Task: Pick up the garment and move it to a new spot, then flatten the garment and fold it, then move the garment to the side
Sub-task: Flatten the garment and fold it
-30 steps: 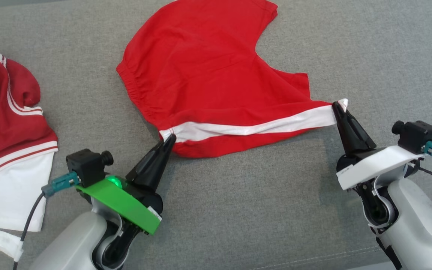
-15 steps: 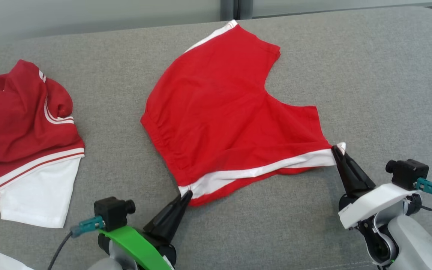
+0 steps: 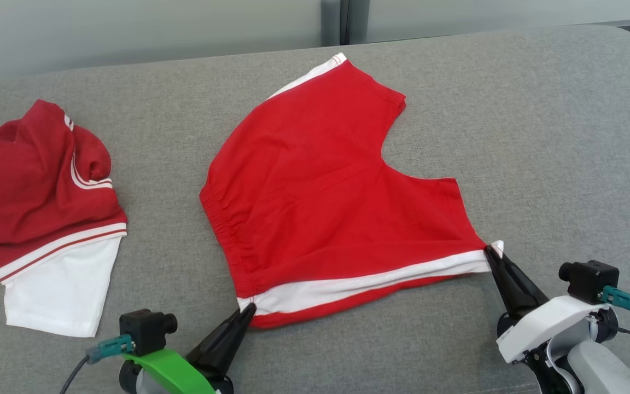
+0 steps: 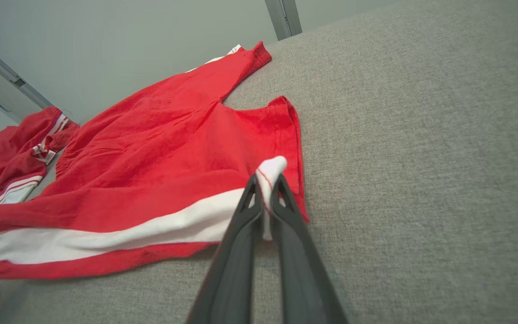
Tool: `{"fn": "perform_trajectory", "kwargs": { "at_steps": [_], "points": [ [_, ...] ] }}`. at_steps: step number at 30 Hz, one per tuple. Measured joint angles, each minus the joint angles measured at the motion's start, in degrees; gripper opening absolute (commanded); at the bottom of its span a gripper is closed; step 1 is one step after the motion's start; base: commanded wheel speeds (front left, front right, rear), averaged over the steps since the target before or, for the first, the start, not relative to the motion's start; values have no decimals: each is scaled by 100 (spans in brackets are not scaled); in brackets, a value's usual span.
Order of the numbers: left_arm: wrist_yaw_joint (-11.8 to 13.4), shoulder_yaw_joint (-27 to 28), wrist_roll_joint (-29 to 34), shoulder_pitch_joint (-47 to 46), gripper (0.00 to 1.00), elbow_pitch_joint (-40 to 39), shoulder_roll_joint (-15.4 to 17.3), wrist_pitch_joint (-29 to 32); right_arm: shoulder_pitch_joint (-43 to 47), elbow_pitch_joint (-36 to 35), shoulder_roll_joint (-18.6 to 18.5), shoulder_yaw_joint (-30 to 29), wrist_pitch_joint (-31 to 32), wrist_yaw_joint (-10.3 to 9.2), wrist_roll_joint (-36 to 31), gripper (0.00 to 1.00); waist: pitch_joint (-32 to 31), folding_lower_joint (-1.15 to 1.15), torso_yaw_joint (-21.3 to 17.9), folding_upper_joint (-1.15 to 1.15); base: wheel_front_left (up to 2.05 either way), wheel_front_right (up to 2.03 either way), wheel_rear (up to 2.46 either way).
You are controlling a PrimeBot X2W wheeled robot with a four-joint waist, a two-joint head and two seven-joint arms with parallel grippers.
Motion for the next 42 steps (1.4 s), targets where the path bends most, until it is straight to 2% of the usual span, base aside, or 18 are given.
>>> {"fn": "perform_trajectory", "kwargs": {
  "at_steps": [4, 15, 16, 18, 21, 23, 24, 25, 26, 27, 28, 29, 30, 39, 42],
  "points": [
    [0, 171, -51, 104, 0, 75, -2, 0, 41, 88, -15, -88, 0, 0, 2, 0, -21, 0, -17, 0, 0, 0, 0],
    [0, -148, -70, 114, 0, 183, 8, 0, 224, 140, -157, 166, 0, 0, -134, 0, -71, 0, -11, 0, 0, 0, 0],
    [0, -185, -70, 114, 0, 192, 10, 1, 224, 138, -160, 181, 0, 0, -143, 1, -77, 0, -13, 0, 0, 0, 0],
    [0, -196, -70, 114, 0, 207, 11, 0, 224, 138, -187, 229, 0, 0, -227, 10, -89, 0, -18, 0, 0, 0, 0],
    [0, -191, -70, 116, 0, 232, 13, 0, 241, 138, -229, 240, 0, 0, -240, 15, -110, 0, -27, 0, 0, 0, 0],
    [0, -145, -93, 132, 0, 253, 12, 0, 279, 140, -255, 230, 0, 0, -241, 25, -125, 0, -31, 0, 0, 0, 0],
    [0, -87, -101, 153, 0, 266, 10, 0, 315, 141, -260, 221, 0, 0, -241, 36, -134, 0, -34, 0, 0, 0, 0],
    [0, -23, -114, 186, 0, 289, 8, 0, 348, 154, -259, 218, 0, 0, -241, 51, -148, 0, -36, 0, 0, 0, 0],
    [0, 26, -148, 219, 0, 316, 8, 0, 366, 167, -255, 212, 0, 0, -240, 90, -164, 0, -40, 0, 0, 0, 0],
    [0, 80, -191, 260, 22, 342, 4, 0, 383, 168, -255, 194, 0, 0, -240, 100, -183, 0, -44, 0, 0, 0, 0],
    [0, 125, -215, 305, 47, 353, 4, 0, 411, 166, -257, 170, 0, 0, -240, 100, -198, 0, -48, 0, 0, 0, 0],
    [0, 154, -245, 346, 80, 365, 4, 0, 441, 166, -268, 159, 0, 0, -240, 100, -209, 0, -51, 0, 0, 0, 0],
    [0, 175, -268, 385, 100, 370, 4, 0, 462, 167, -283, 157, 0, 0, -241, 100, -218, 0, -54, 0, 0, 0, 0],
    [0, 338, -311, 690, 100, 293, 12, 0, 772, 180, -379, -129, 0, 0, -289, 100, -334, 0, -35, 0, 0, 0, 0],
    [0, 628, -268, 845, 100, 214, 49, 1, 875, 179, -441, -294, 0, 0, -289, 100, -396, 0, -4, 0, 0, 0, 0]
  ]
}}
